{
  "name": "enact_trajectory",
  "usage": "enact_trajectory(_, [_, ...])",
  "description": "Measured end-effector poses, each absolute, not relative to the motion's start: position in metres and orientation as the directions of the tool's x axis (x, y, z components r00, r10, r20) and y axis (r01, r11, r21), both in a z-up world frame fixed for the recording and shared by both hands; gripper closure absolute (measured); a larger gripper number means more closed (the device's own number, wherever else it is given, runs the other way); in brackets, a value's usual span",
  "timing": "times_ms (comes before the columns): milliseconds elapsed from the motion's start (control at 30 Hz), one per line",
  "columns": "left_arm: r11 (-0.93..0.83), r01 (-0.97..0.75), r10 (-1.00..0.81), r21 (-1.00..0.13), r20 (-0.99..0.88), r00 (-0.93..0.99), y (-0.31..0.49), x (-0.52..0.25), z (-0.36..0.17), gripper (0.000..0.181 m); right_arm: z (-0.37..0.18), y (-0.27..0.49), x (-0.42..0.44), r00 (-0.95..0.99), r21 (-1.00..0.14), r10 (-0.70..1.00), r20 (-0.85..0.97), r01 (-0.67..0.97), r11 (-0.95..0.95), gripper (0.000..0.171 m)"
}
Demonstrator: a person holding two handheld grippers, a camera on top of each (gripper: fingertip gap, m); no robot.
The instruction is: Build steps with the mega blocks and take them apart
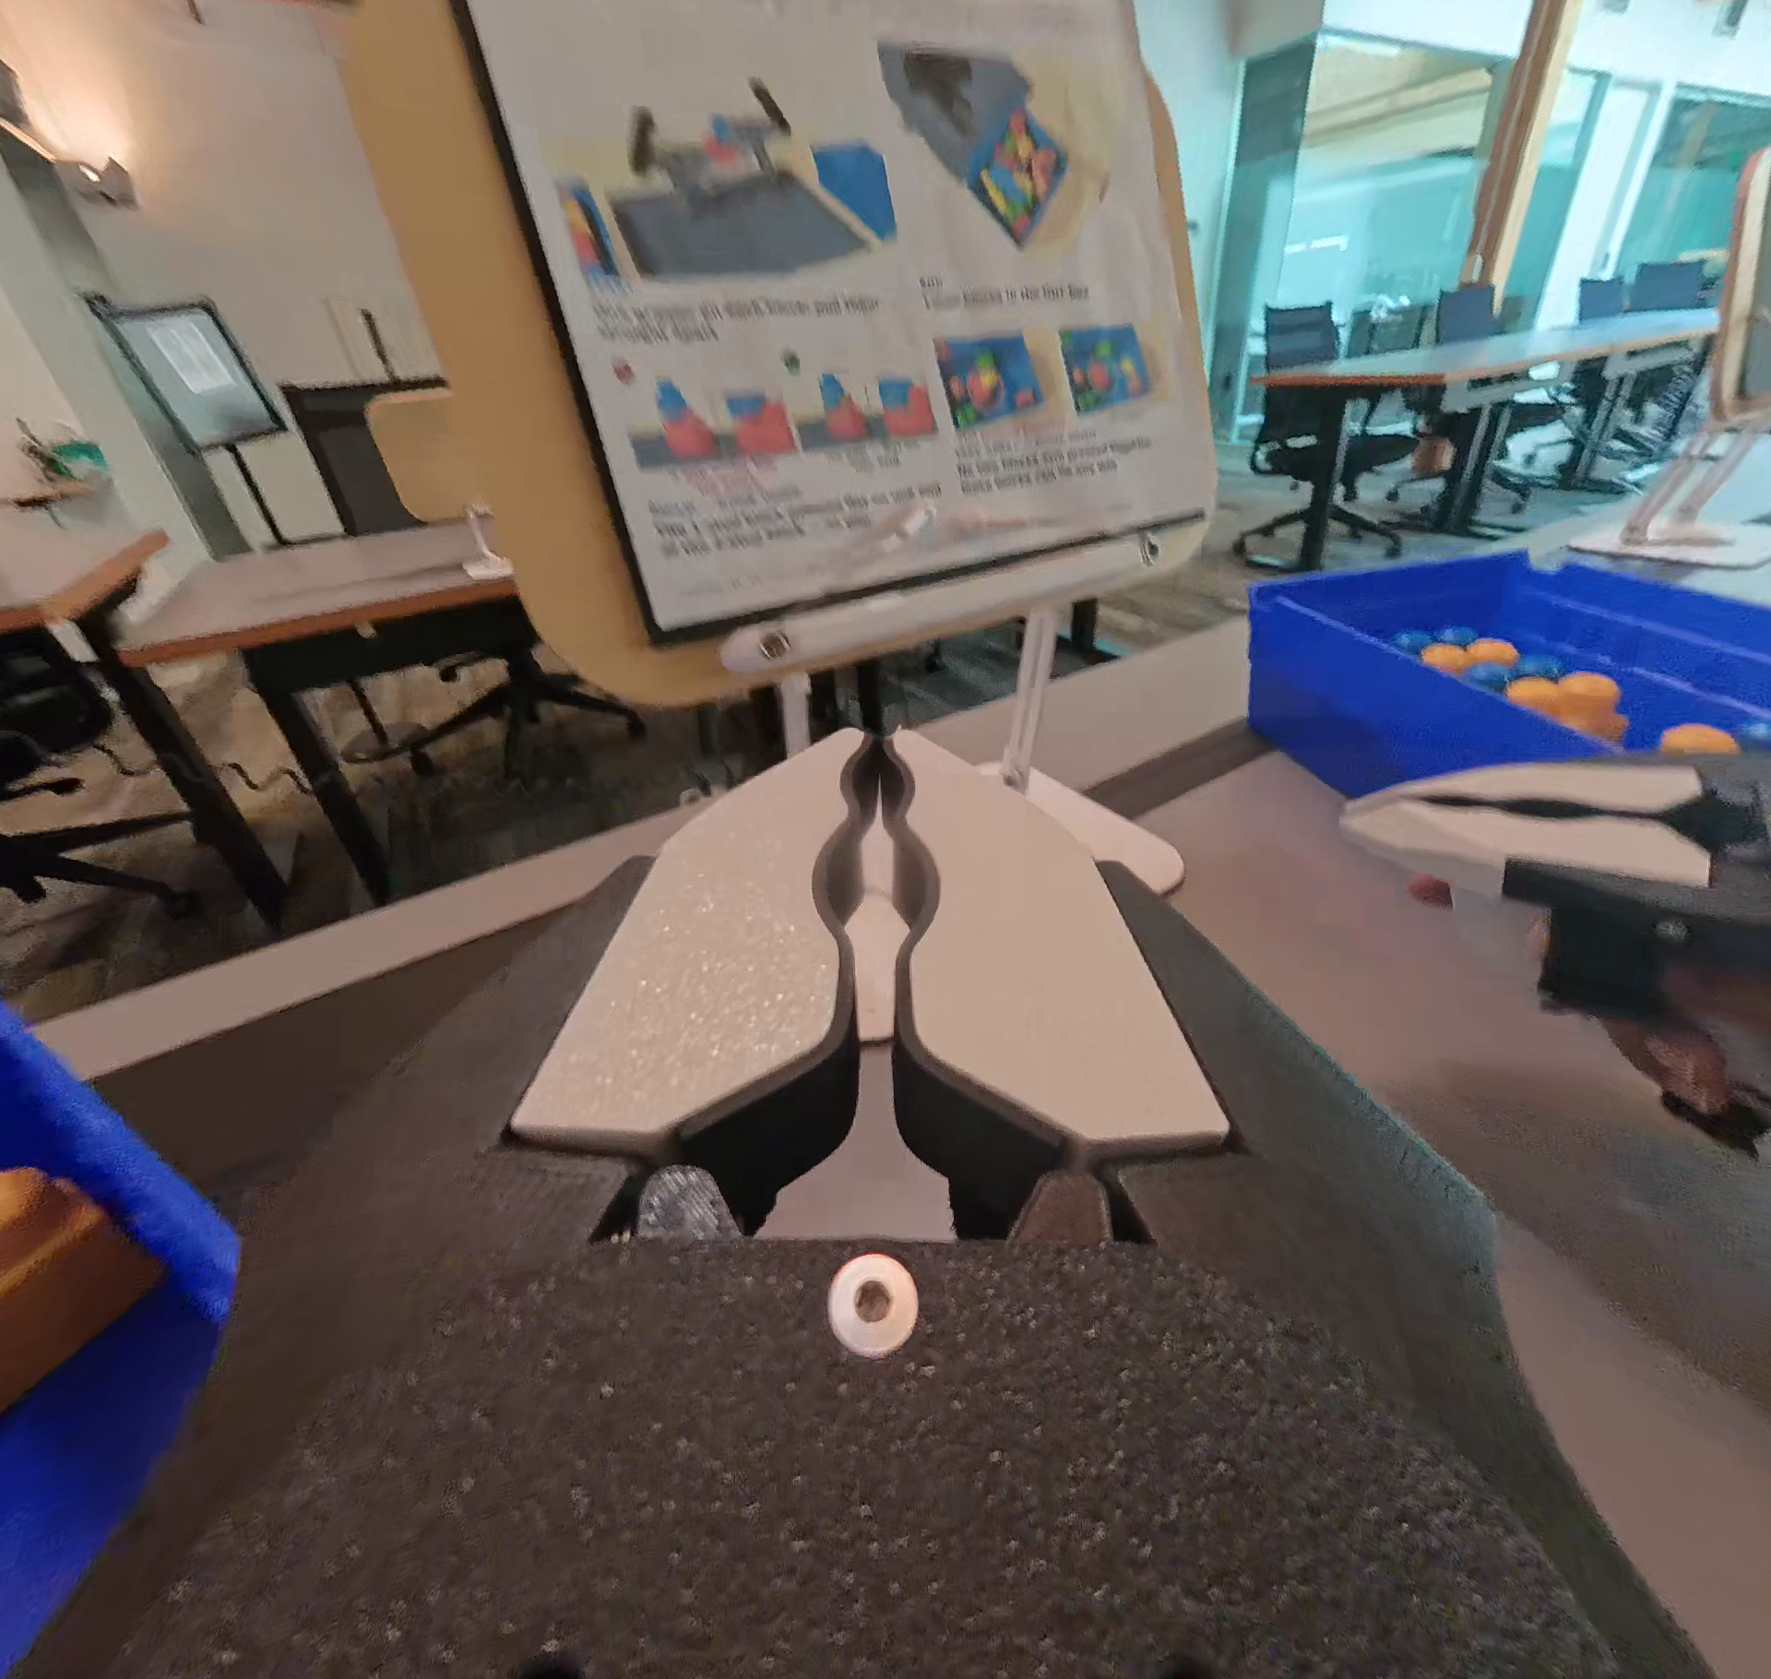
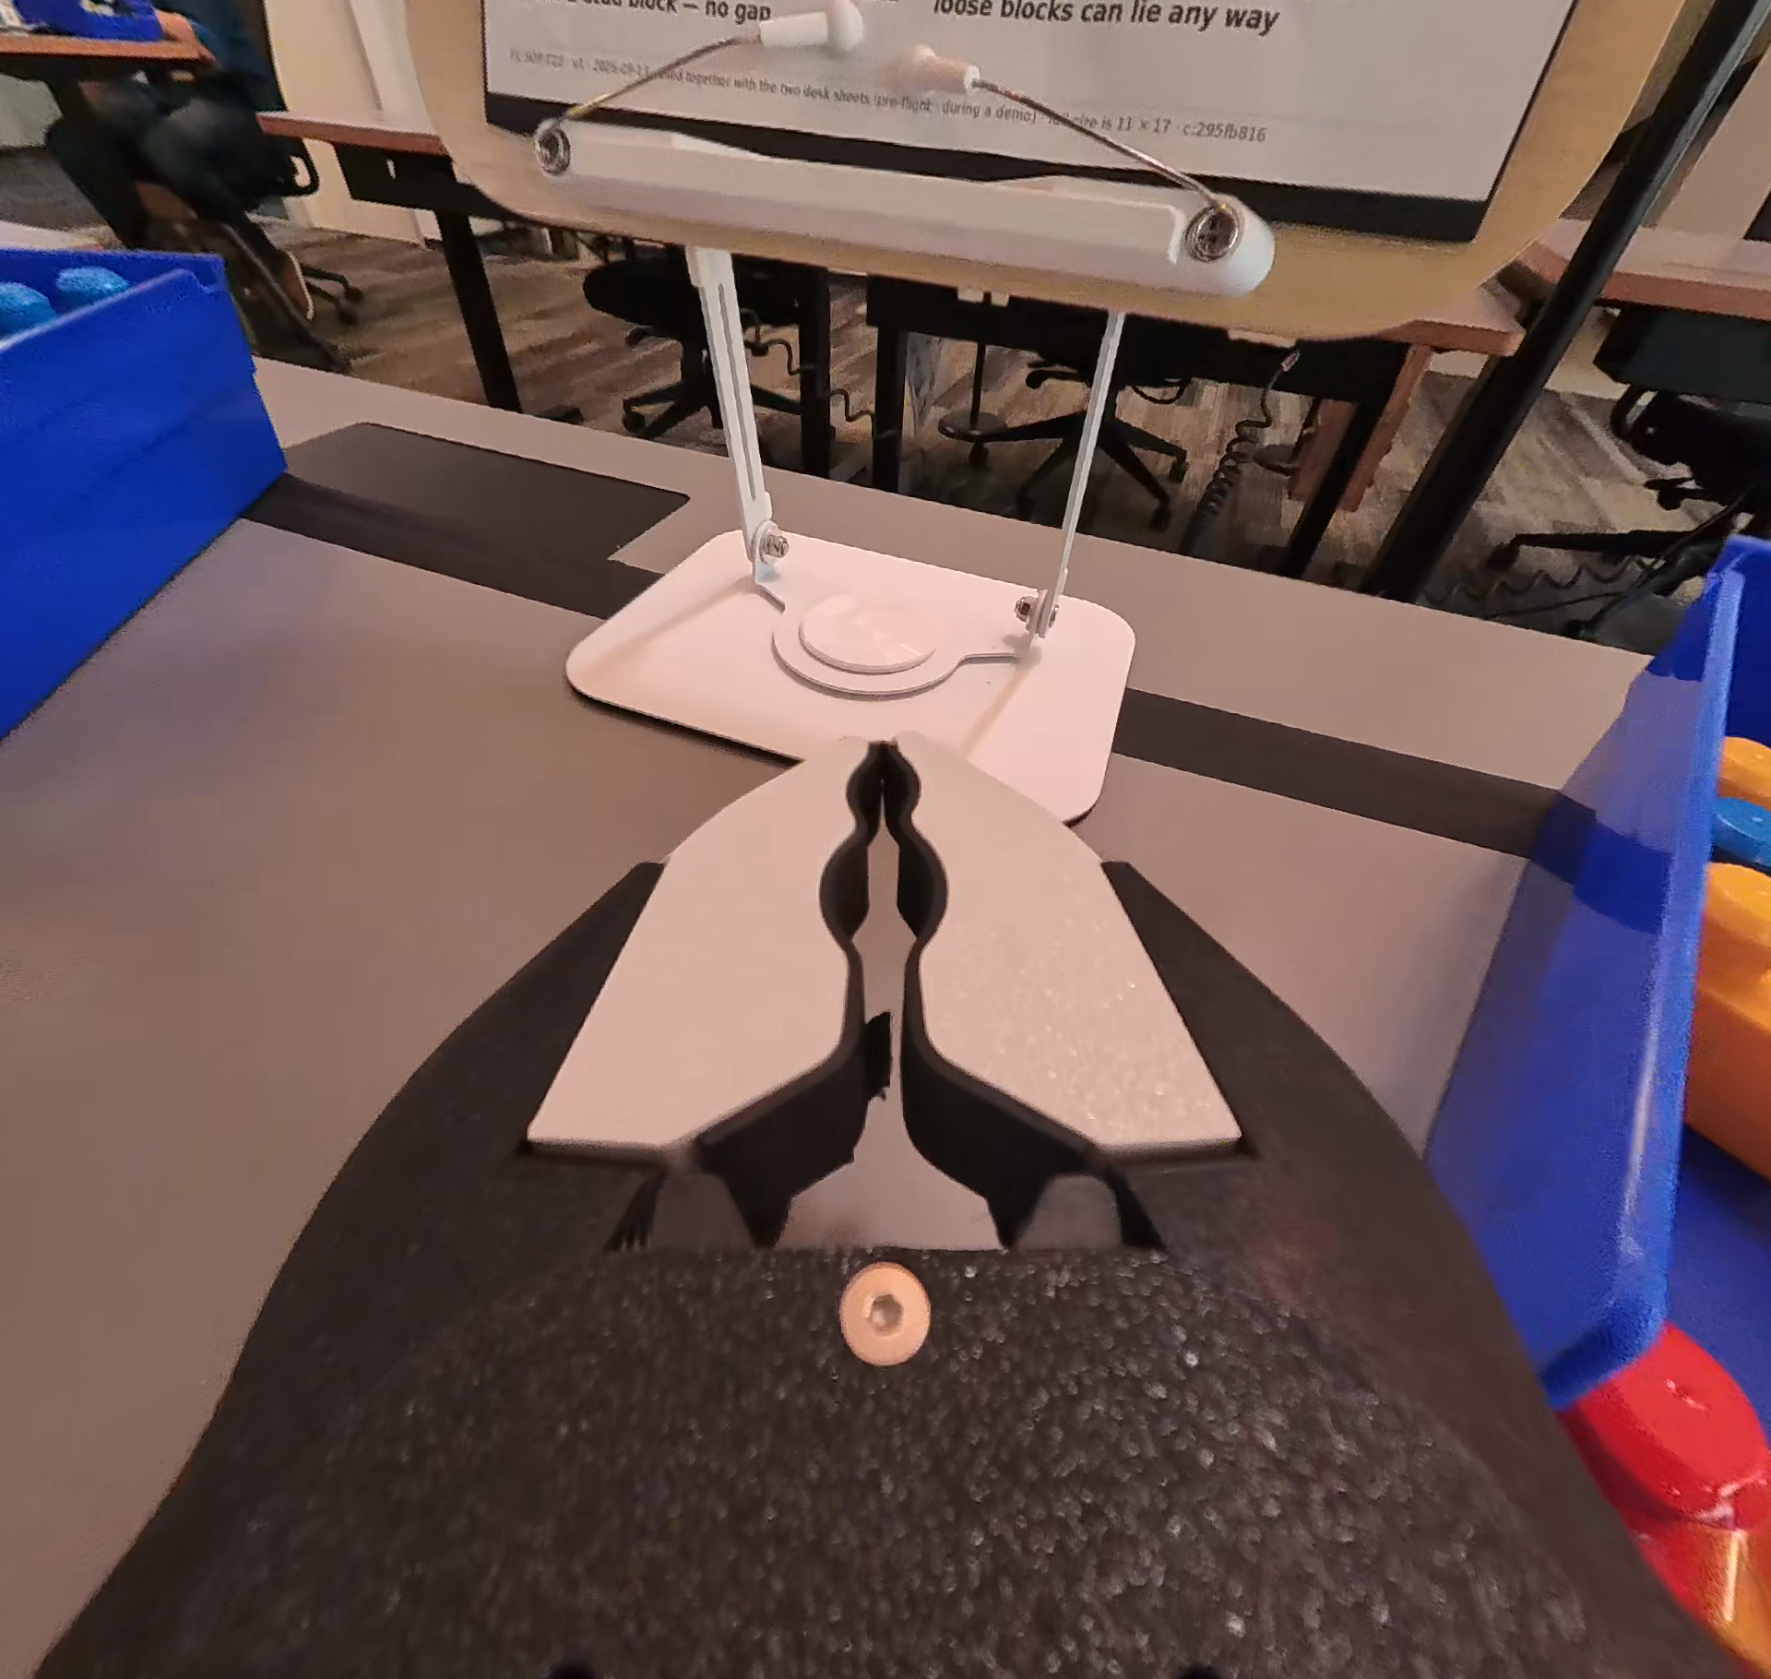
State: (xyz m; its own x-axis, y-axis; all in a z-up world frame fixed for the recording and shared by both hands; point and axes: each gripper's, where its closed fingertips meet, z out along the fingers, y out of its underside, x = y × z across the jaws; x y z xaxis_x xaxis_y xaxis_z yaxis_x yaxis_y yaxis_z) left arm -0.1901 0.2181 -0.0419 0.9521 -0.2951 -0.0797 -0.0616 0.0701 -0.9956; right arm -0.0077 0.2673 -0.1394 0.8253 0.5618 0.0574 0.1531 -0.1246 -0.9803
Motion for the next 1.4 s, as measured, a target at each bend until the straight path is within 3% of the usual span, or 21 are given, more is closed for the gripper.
enact_trajectory(133, [0.150,-0.042,-0.191,-0.988,-0.071,0.979,0.205,-0.224,0.002,0.181,-0.139,0.267,-0.009,0.822,-0.983,0.567,0.053,0.144,-0.117,0.171])
enact_trajectory(300, [0.213,-0.073,0.101,-0.974,-0.052,0.994,0.183,-0.317,0.037,0.181,-0.138,0.263,-0.013,0.807,-0.983,0.586,0.073,0.159,-0.097,0.171])
enact_trajectory(400, [0.206,-0.024,0.219,-0.978,0.022,0.975,0.173,-0.372,0.035,0.167,-0.140,0.259,-0.019,0.791,-0.980,0.605,0.089,0.178,-0.090,0.171])
enact_trajectory(533, [0.149,0.053,0.310,-0.987,0.098,0.946,0.175,-0.423,0.007,0.142,-0.146,0.254,-0.027,0.765,-0.974,0.635,0.107,0.208,-0.086,0.171])
enact_trajectory(700, [-0.047,0.085,0.360,-0.995,0.063,0.931,0.204,-0.451,-0.058,0.121,-0.151,0.250,-0.033,0.740,-0.970,0.662,0.119,0.230,-0.083,0.171])
enact_trajectory(1033, [-0.334,0.128,0.414,-0.934,-0.024,0.910,0.253,-0.483,-0.138,0.119,-0.161,0.247,-0.040,0.708,-0.962,0.697,0.116,0.255,-0.099,0.171])
enact_trajectory(1400, [-0.460,0.186,0.401,-0.868,-0.016,0.916,0.277,-0.494,-0.189,0.117,-0.170,0.246,-0.045,0.687,-0.955,0.721,0.093,0.266,-0.131,0.171])
